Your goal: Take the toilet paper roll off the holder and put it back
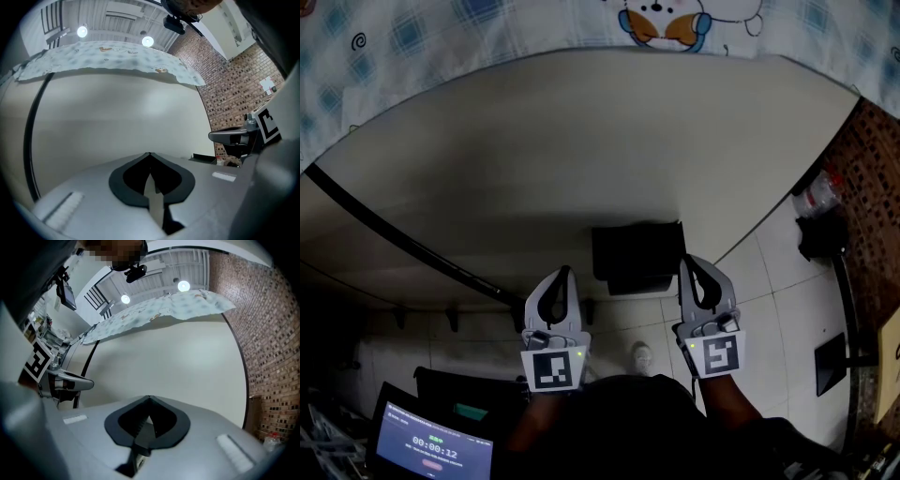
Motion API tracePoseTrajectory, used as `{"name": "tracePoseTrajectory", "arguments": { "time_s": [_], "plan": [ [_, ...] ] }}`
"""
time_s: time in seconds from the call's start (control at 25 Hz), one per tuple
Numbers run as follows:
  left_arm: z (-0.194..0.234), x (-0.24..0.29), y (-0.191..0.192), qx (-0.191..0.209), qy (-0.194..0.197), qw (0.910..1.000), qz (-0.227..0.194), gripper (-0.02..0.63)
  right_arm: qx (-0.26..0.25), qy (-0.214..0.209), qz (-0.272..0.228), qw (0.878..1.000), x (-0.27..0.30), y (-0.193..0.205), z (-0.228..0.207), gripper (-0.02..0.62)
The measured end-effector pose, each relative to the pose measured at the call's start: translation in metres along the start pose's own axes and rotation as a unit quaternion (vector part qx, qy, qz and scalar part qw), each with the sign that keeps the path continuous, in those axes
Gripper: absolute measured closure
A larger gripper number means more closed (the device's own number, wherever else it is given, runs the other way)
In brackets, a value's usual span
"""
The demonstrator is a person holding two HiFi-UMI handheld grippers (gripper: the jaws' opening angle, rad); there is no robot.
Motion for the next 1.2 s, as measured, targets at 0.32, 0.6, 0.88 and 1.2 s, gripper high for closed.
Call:
{"name": "tracePoseTrajectory", "arguments": {
  "time_s": [0.32, 0.6, 0.88, 1.2],
  "plan": [
    [-0.0039, 0.0007, 0.0015, 0.001, 0.005, 1.0000, 0.006, 0.589, -0.002, -0.003, 0.002, 1.000, 0.0003, 0.0007, -0.0003, 0.594],
    [-0.0057, 0.0016, 0.0018, 0.002, 0.008, 0.9999, 0.008, 0.589, 0.001, -0.004, -0.005, 1.000, 0.0004, -0.0008, -0.0002, 0.594],
    [-0.0061, 0.0011, 0.0034, 0.000, 0.009, 0.9999, 0.010, 0.589, 0.002, 0.003, -0.004, 1.000, 0.0002, -0.0004, -0.0010, 0.594],
    [-0.0077, 0.0019, 0.0080, 0.006, 0.016, 0.9997, 0.014, 0.589, 0.004, 0.002, -0.003, 1.000, -0.0007, 0.0008, -0.0007, 0.594]
  ]
}}
Point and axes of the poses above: the fingertips, and each gripper's own axes: x forward along the fingers, z to its left, y out of its underside, the point moved 5 cm from there along -x, backward along the fingers, and after that the axes turned 9 degrees about -y, right-handed, at the moved point
